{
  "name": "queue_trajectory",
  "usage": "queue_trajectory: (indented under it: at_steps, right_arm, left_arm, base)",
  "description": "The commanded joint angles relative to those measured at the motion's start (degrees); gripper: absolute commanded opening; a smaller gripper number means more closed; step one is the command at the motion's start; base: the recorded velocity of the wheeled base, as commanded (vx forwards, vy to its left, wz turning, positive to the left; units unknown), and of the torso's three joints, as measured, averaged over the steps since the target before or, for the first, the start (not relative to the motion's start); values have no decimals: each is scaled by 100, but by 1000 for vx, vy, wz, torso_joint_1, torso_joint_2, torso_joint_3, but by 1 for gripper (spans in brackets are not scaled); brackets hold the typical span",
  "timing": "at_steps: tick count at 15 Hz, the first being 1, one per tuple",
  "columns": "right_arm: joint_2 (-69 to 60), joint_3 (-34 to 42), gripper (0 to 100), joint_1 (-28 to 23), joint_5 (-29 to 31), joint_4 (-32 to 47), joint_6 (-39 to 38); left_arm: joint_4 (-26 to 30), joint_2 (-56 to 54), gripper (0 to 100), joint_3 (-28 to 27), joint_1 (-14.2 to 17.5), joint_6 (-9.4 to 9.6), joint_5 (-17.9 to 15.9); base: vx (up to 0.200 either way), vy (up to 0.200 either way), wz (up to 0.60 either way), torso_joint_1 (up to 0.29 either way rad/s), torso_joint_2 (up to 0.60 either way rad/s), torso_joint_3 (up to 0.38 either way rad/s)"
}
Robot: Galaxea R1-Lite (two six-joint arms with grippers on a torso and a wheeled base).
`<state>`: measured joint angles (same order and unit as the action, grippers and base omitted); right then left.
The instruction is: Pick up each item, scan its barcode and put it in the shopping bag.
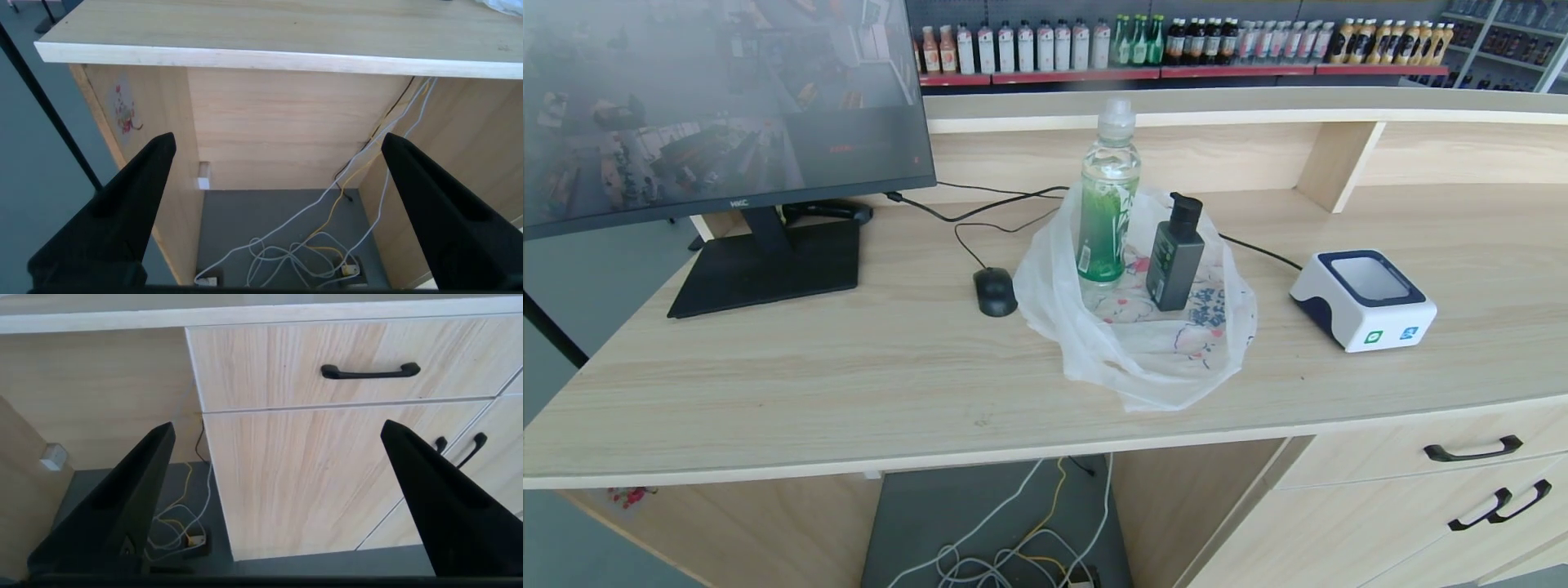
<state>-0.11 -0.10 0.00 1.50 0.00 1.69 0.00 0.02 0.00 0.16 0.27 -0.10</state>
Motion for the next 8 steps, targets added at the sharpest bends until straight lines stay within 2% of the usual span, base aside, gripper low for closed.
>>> queue_trajectory:
  at_steps: [1,3,8]
  right_arm:
    - [11,1,100,0,-1,0,6]
    - [11,1,100,0,-1,0,6]
    - [11,1,100,0,-1,0,6]
  left_arm:
    - [0,-2,100,0,2,-9,1]
    - [0,-2,100,0,2,0,1]
    - [0,-2,100,0,2,0,1]
  base:
    - [0,0,0,0,0,0]
    - [0,0,0,0,0,0]
    - [0,-200,0,1,10,5]
